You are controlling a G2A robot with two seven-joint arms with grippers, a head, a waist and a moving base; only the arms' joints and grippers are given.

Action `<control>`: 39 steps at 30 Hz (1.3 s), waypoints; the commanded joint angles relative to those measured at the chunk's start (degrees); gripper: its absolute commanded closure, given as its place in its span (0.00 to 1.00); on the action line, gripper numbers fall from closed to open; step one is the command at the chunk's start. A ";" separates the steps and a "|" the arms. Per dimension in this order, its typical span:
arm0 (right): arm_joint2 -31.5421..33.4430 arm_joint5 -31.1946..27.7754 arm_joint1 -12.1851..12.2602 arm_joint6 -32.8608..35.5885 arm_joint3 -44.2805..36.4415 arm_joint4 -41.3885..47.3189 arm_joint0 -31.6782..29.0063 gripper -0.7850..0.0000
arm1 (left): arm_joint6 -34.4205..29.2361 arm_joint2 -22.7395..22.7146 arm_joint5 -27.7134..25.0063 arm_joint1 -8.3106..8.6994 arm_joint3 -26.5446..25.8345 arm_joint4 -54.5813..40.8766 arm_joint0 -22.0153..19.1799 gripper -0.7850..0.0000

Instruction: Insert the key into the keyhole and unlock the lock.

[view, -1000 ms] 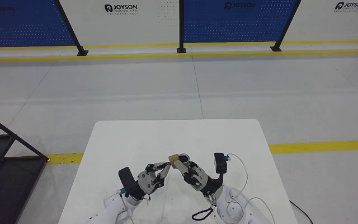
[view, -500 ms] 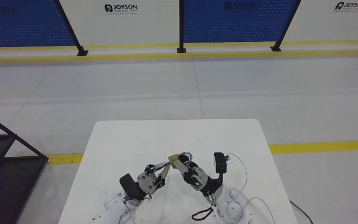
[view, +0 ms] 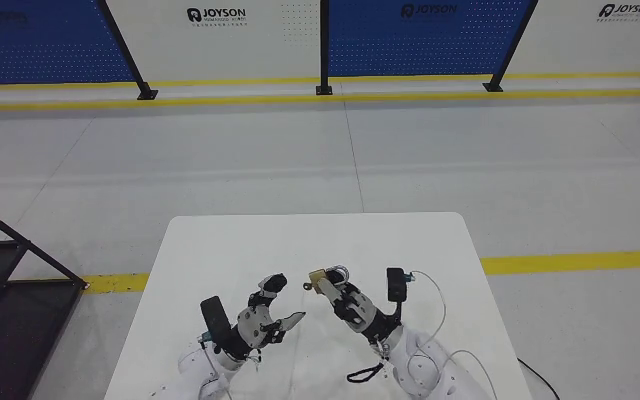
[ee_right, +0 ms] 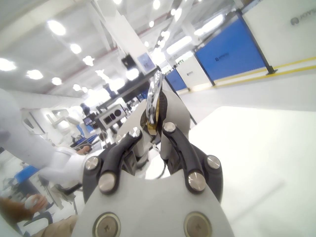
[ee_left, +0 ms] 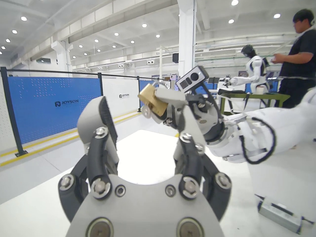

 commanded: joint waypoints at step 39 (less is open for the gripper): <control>-14.62 28.70 -1.13 34.90 -0.69 -16.39 8.01 0.00 | -11.20 -22.77 6.09 3.16 -6.32 -6.48 16.94 0.00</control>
